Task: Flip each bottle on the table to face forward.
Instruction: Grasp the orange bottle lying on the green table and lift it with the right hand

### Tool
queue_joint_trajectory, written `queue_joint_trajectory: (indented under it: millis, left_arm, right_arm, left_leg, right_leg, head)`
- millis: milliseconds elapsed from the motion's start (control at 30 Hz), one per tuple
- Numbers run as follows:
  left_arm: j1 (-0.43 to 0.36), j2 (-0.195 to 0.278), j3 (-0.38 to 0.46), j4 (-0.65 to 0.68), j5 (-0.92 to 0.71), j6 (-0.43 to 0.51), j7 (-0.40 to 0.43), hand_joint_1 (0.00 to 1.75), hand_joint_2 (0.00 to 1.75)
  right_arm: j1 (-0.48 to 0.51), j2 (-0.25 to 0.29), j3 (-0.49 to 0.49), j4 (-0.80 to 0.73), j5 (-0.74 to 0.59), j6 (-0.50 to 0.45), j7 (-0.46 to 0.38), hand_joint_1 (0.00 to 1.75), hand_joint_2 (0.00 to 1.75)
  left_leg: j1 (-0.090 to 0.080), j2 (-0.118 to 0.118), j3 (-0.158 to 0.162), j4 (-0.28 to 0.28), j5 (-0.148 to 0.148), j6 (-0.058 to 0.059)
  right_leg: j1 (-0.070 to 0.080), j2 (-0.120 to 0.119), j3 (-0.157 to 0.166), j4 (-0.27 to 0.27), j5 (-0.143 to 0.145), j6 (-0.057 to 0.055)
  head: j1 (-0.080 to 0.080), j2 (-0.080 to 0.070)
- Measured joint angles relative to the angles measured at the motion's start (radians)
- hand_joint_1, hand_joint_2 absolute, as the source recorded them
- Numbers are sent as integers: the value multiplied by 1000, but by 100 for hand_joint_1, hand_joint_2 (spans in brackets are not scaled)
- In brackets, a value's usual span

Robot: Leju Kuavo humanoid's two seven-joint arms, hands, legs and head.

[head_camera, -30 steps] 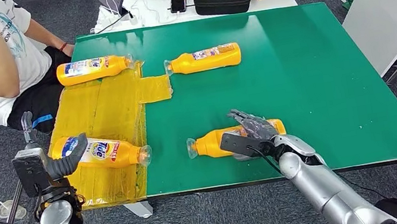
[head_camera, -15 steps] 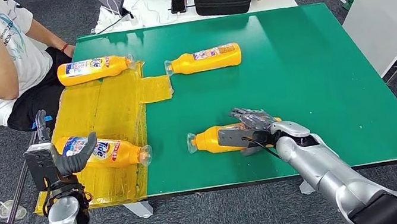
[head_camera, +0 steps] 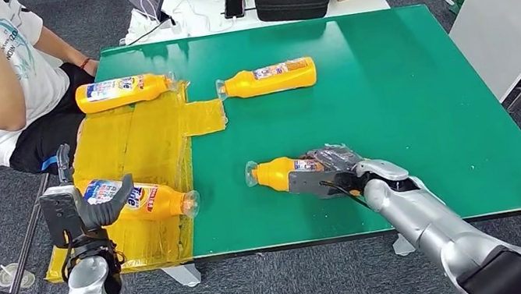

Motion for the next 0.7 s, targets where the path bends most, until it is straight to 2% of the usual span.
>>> queue_joint_trajectory:
  millis: [133, 233, 300, 400, 567, 700]
  left_arm:
    - [7, -8, 0, -1, 15, -39, 0, 0, 175]
    - [14, -28, 2, -1, 49, -135, 5, 0, 175]
    - [21, -46, 2, 0, 76, -213, 18, 0, 175]
    - [27, -69, 2, 0, 96, -265, 30, 0, 175]
    - [28, -82, 4, 0, 124, -307, 48, 0, 175]
    - [29, -97, -2, 0, 258, -536, 127, 0, 175]
  right_arm:
    - [133, 28, -81, -152, -75, -240, -83, 175, 175]
    - [234, 87, -161, -307, -10, -476, -131, 175, 175]
    - [277, 128, -215, -396, 20, -591, -163, 175, 175]
    - [317, 171, -278, -488, 30, -649, -188, 175, 175]
    - [356, 200, -333, -553, 22, -678, -227, 175, 175]
    - [382, 235, -386, -583, -18, -768, -347, 175, 175]
  left_leg:
    - [0, 0, -1, 0, -1, 0]
    - [1, 0, -5, 0, -1, -1]
    - [2, 0, -6, 0, -1, -1]
    - [1, 0, -6, 0, -1, -1]
    - [0, 0, -6, 0, -1, 0]
    - [0, -1, -6, 0, 0, 0]
  right_leg:
    - [0, 0, -1, 0, 0, 0]
    - [1, 0, -5, 0, 0, 0]
    - [2, 0, -5, 0, -1, -1]
    - [2, 0, -5, 0, -1, -1]
    - [-1, 0, -6, 0, 0, 0]
    - [0, 0, -6, 0, 0, 0]
  head:
    - [0, 0]
    - [-1, 0]
    - [0, 0]
    - [0, 0]
    - [0, 0]
    - [0, 0]
